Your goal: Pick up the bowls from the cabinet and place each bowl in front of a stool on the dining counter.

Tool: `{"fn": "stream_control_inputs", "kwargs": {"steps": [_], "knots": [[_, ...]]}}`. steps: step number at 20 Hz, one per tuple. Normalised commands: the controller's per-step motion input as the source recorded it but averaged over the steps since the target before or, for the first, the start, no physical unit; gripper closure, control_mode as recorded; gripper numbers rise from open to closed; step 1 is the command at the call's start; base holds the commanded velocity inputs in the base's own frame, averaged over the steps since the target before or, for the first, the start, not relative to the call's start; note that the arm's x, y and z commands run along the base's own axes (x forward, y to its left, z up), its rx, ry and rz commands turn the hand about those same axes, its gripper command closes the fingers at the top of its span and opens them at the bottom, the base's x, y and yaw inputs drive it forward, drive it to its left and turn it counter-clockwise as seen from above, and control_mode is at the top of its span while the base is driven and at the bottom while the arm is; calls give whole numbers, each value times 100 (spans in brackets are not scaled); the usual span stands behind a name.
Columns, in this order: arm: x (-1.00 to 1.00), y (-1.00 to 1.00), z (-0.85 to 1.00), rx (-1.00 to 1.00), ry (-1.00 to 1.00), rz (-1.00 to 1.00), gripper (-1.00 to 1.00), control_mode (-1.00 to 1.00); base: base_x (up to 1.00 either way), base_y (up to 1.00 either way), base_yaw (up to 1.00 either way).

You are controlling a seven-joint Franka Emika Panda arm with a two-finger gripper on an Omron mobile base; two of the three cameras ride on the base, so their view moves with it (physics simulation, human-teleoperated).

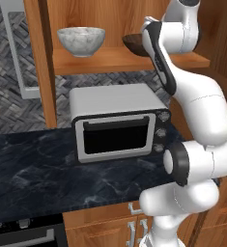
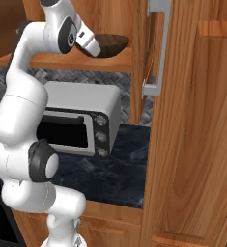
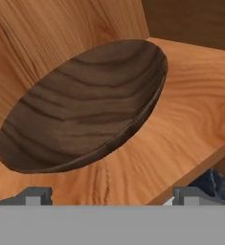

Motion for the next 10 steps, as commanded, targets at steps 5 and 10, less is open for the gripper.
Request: {"fn": "stream_control_inputs", "kwargs": {"steps": [5, 10], "knots": [[30, 0, -1, 0, 0, 0, -100, -100, 0, 0, 0], [25, 0, -13, 0, 0, 0, -100, -100, 0, 0, 0]]}}
